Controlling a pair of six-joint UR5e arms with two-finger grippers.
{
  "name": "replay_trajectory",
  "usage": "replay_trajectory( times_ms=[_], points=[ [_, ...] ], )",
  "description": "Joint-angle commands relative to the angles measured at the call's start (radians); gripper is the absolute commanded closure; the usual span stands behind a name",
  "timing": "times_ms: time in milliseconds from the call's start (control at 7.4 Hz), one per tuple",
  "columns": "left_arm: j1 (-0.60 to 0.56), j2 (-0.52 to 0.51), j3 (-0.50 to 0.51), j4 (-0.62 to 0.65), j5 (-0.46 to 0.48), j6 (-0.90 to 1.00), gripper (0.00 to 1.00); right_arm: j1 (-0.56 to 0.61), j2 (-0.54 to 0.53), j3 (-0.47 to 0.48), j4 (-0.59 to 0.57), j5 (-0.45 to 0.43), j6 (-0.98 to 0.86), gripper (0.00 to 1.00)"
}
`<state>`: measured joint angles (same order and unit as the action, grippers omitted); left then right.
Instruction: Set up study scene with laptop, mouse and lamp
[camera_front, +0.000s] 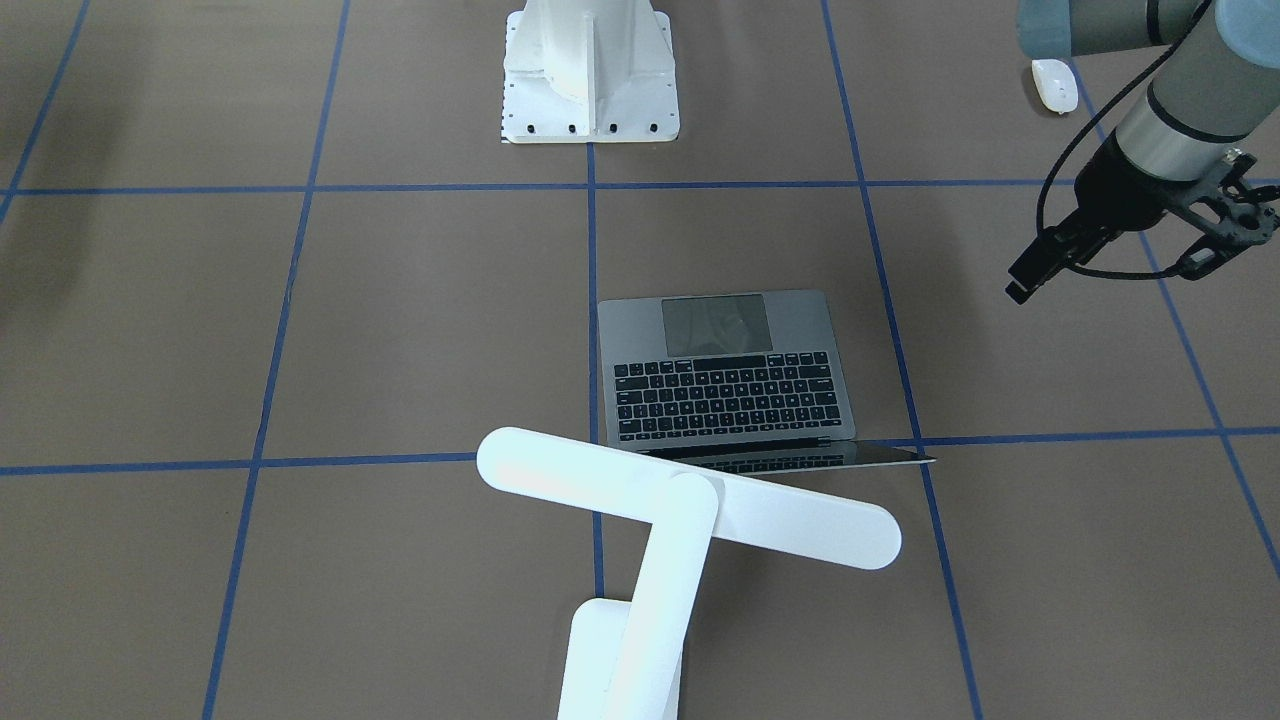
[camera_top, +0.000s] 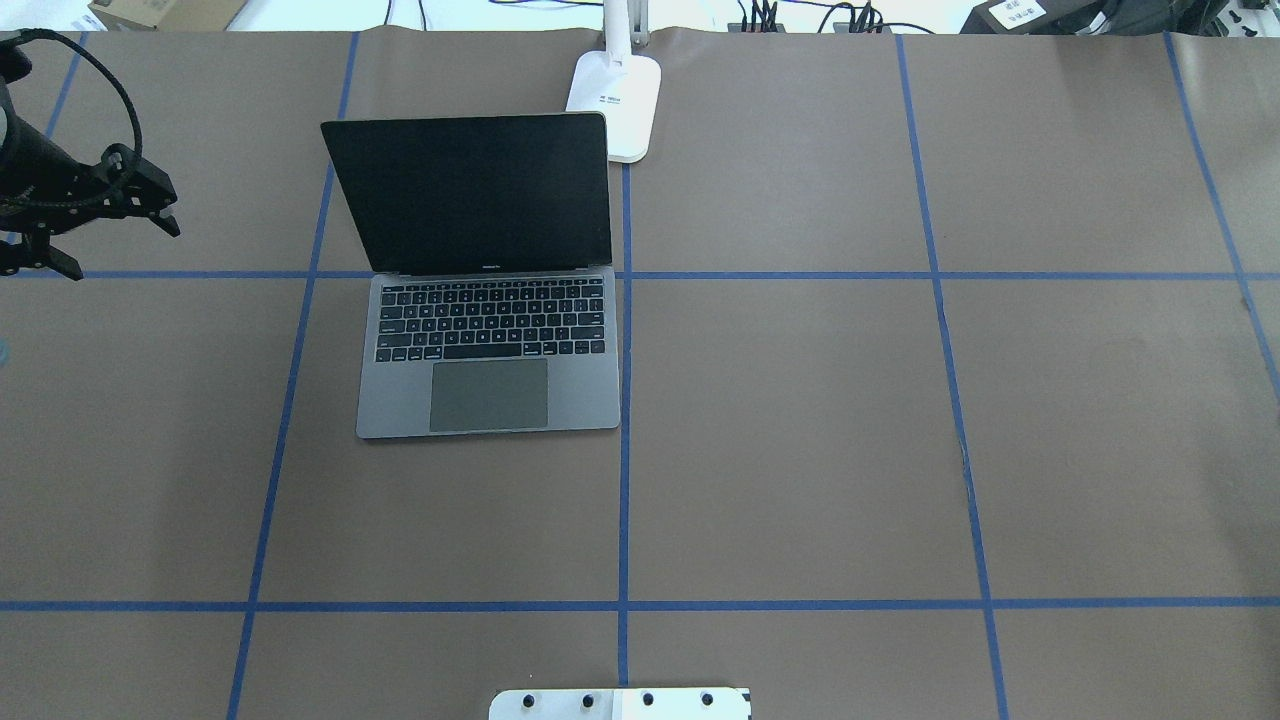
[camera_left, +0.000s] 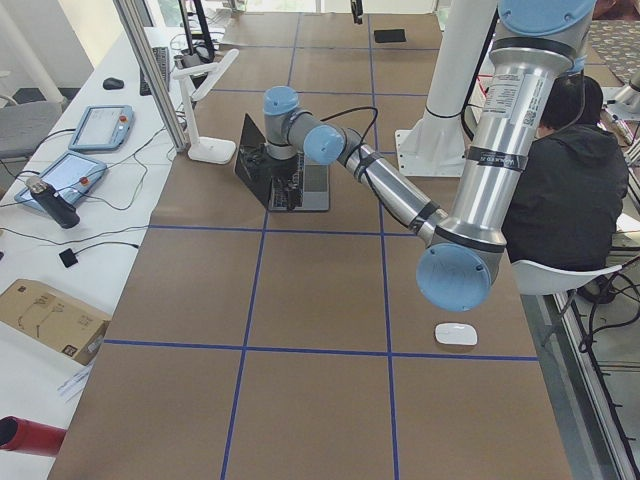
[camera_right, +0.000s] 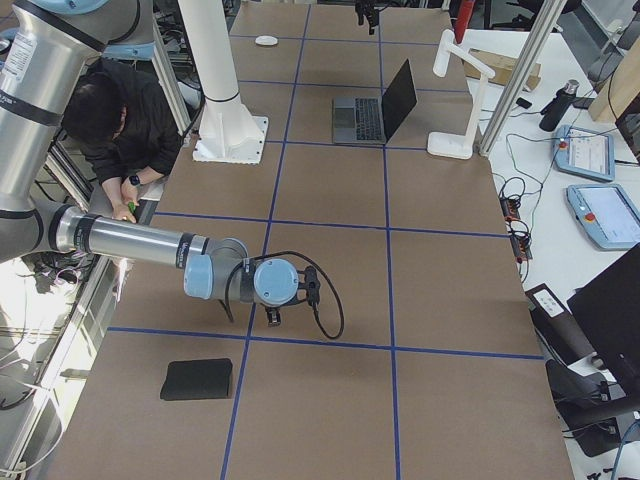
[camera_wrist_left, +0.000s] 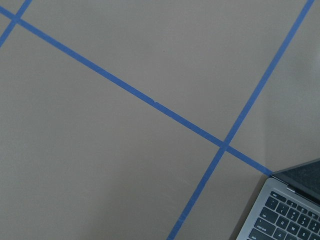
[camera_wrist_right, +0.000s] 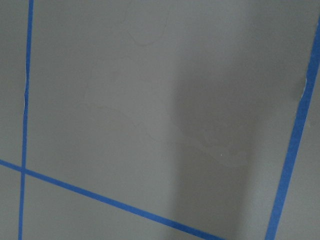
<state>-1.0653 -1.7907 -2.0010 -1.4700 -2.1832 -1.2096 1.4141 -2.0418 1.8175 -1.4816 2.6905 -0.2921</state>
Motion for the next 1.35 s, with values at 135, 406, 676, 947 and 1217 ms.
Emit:
replay_trajectory(
  times_ms=[135,406,676,947,1217],
  points=[
    [0.002,0.014,0.001,-0.050,0.000,0.007,0.00,-0.065,-0.002,-0.154,-0.003,-0.009,-0.364,0.00],
    [0.037,0.017,-0.001,-0.047,0.003,0.002,0.00,-0.105,0.002,-0.201,-0.003,-0.011,-0.412,0.00],
    [0.083,0.016,-0.009,-0.047,0.072,-0.002,0.00,-0.127,0.006,-0.227,-0.003,-0.046,-0.475,0.00],
    [0.085,0.013,-0.012,-0.047,0.072,-0.004,0.00,-0.126,0.012,-0.242,-0.005,-0.075,-0.479,0.00],
    [0.085,0.005,-0.013,-0.047,0.072,-0.007,0.00,-0.115,0.040,-0.308,-0.014,-0.165,-0.575,0.00]
  ],
)
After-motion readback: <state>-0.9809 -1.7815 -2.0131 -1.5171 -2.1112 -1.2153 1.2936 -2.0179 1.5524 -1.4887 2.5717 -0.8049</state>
